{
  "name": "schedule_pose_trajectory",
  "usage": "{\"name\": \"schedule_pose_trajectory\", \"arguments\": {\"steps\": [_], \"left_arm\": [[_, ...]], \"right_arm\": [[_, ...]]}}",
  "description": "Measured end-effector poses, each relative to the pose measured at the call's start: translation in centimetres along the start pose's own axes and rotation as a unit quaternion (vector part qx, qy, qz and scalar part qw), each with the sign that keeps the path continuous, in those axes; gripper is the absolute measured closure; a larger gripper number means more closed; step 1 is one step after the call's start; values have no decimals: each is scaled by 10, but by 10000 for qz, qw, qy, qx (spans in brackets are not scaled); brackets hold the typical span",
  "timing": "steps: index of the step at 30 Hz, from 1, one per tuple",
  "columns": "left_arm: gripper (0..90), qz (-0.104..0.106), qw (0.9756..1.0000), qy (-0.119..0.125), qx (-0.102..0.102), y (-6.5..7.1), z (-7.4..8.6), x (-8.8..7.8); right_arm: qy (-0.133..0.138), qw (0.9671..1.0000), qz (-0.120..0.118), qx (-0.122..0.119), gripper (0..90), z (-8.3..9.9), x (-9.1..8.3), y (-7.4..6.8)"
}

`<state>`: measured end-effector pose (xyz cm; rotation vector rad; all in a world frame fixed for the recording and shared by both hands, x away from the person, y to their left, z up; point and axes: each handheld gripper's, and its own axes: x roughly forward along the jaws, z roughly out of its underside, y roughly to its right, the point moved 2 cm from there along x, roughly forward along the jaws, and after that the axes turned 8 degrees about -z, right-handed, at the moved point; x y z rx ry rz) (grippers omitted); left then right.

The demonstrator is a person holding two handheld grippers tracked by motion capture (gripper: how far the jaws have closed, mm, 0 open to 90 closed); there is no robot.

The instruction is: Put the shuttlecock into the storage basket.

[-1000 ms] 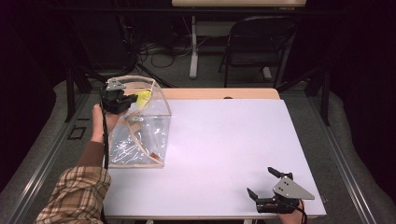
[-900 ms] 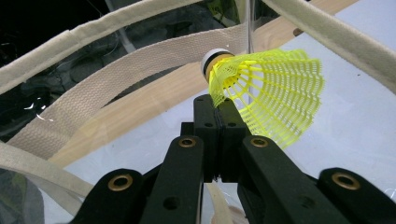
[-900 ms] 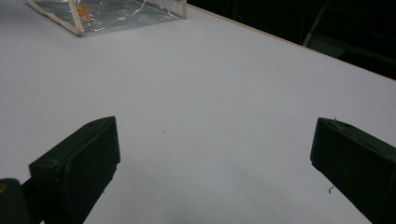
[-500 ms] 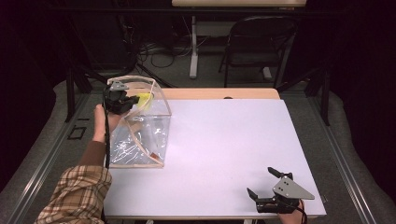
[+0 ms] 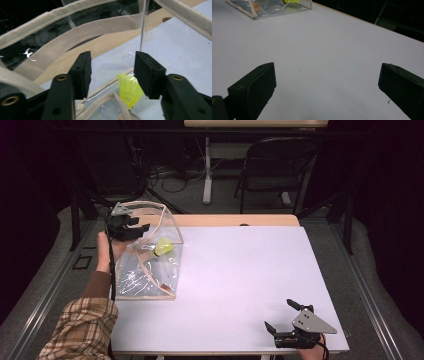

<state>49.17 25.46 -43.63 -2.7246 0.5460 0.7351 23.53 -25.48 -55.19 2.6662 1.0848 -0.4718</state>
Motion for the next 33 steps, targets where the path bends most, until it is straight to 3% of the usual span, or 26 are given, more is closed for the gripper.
{"name": "schedule_pose_trajectory", "arguments": {"steps": [3, 5, 10, 17, 33], "left_arm": [[366, -33, 9999, 132, -51, -2, -2, -8], [343, 78, 9998, 194, -43, -1, -3, -13], [256, 23, 9995, 328, 29, 2, -8, -23], [160, 113, 9987, 482, 104, 10, -12, -33], [1, 304, 9955, 870, 208, 42, -23, -53]], "right_arm": [[-10, 10000, 7, 7, 11, 0, 0, 0], [-16, 10000, 8, 10, 11, 0, 0, 0], [-15, 10000, 7, 12, 11, 0, 0, 0], [-4, 10000, 3, 6, 11, 0, 0, 0], [-2, 10000, -4, 3, 11, 0, 0, 0]]}}
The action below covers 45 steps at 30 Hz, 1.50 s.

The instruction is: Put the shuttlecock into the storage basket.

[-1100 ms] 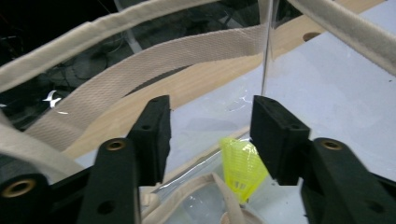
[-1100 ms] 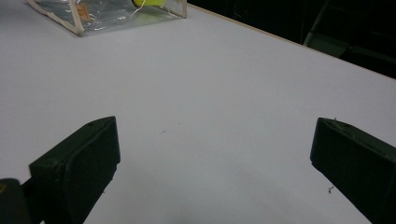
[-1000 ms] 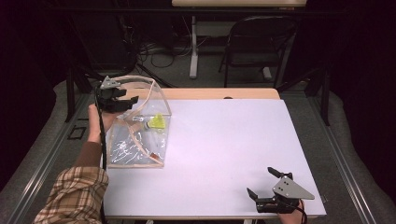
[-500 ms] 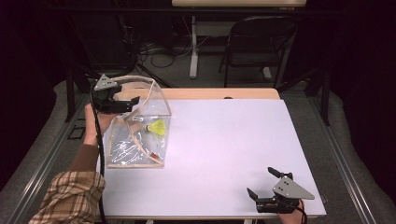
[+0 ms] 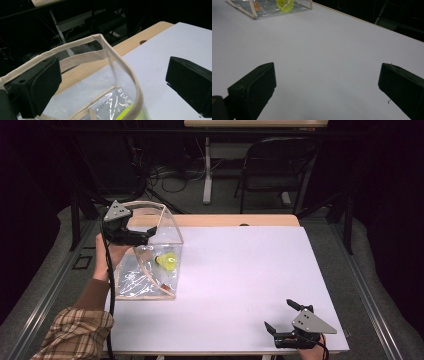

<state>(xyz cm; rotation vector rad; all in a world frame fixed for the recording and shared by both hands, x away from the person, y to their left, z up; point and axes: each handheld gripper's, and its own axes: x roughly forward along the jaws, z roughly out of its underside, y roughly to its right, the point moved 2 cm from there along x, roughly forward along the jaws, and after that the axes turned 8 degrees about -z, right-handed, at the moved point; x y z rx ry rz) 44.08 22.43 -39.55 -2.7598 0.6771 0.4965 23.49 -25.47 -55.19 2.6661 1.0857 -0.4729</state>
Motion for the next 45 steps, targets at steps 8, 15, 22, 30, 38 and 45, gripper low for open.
{"name": "schedule_pose_trajectory", "arguments": {"steps": [8, 15, 22, 30, 38, 45], "left_arm": [[0, 90, 9996, 250, 60, 21, -1, -11], [0, 228, 9989, 365, 159, 40, 4, -23], [0, 287, 9981, 504, 184, 54, 13, -33], [0, 234, 9973, 648, 244, 68, 28, -44], [0, 314, 9970, 671, 231, 80, 43, -52], [0, 450, 9962, 672, 327, 91, 57, -57]], "right_arm": [[3, 10000, -3, -1, 11, -1, 0, -1], [33, 10000, 4, 7, 11, -1, -1, 0], [71, 10000, 18, 22, 8, -1, -2, 1], [170, 9998, 56, 1, 0, -3, -4, -1], [139, 9999, 73, -48, 0, -3, -3, -2], [126, 9999, 78, -46, 0, -2, -3, -2]]}}
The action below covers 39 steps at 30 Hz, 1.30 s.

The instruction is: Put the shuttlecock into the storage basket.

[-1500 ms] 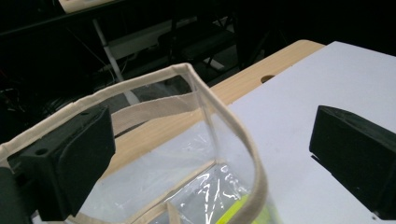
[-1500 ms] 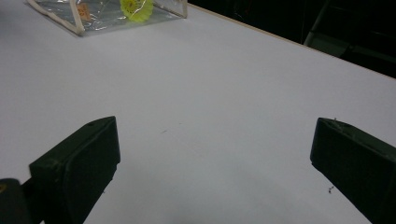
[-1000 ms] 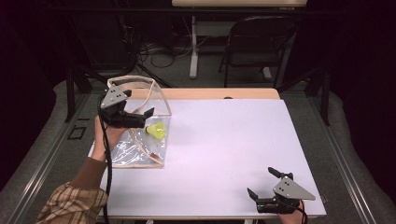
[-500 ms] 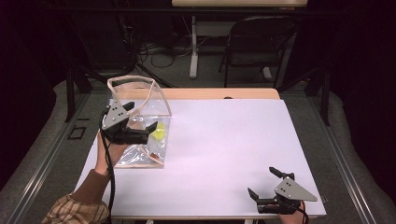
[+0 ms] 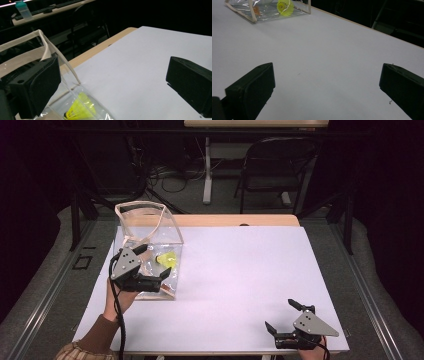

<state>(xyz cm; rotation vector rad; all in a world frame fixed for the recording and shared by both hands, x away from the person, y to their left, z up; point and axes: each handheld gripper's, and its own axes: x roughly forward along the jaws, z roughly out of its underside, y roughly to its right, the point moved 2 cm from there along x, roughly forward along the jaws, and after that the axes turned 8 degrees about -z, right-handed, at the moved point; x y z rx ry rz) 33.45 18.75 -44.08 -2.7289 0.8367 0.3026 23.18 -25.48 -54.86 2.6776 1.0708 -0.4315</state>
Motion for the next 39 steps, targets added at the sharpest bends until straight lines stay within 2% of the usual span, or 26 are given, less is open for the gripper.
{"name": "schedule_pose_trajectory", "arguments": {"steps": [9, 16, 21, 28, 33, 39], "left_arm": [[0, 38, 10000, 61, -17, 12, 20, -6], [0, 144, 9998, -2, -163, 20, 41, -7], [0, 205, 9997, -71, -147, 26, 52, -9], [0, 319, 9991, -126, -250, 36, 68, -11], [0, 340, 9986, -176, -361, 40, 80, -13], [0, 292, 9988, -149, -359, 46, 90, -18]], "right_arm": [[-42, 10000, -22, 1, 0, 1, 1, 0], [-43, 10000, -19, 1, 0, 1, 1, 0], [-43, 10000, -20, 1, 0, 1, 1, 0], [-44, 10000, -21, 1, 0, 1, 1, 0], [-50, 10000, -27, 3, 0, 1, 1, 0], [-60, 10000, -31, 0, 1, 1, 1, 0]]}}
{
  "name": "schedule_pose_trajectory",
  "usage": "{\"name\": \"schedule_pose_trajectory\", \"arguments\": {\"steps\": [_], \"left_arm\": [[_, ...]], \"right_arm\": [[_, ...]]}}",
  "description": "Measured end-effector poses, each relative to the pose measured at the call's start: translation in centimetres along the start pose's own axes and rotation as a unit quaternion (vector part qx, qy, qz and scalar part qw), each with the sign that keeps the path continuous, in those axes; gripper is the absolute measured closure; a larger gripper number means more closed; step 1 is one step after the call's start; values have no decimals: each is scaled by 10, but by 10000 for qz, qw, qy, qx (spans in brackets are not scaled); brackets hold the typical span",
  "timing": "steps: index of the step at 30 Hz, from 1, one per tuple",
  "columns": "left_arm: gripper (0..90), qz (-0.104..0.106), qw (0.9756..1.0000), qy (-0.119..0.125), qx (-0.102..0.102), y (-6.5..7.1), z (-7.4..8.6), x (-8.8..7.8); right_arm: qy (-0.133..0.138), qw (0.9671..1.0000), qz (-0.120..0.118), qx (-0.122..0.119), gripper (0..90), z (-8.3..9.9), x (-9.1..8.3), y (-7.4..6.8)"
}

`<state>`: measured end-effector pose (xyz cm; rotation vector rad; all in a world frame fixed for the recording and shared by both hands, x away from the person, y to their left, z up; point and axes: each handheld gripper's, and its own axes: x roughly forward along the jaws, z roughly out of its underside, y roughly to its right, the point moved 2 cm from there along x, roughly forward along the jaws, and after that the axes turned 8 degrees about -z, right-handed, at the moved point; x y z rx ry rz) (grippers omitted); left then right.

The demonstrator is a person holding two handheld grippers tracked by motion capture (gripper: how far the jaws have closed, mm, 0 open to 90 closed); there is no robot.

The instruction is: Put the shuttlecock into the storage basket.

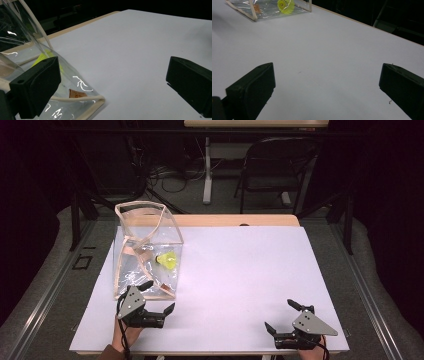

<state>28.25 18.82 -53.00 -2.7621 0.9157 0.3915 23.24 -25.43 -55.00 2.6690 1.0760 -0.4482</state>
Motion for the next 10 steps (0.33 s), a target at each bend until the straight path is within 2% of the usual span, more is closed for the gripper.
{"name": "schedule_pose_trajectory", "arguments": {"steps": [3, 6, 10], "left_arm": [[0, -3, 10000, 12, 29, 3, 5, -3], [0, 56, 10000, -53, -63, 6, 12, -3], [0, 38, 9998, -175, -6, 9, 17, -1]], "right_arm": [[0, 10000, -2, -2, 1, 0, 0, 0], [-4, 10000, -7, -1, 1, 0, 0, 0], [-12, 10000, -15, 8, 1, 0, -1, 0]]}}
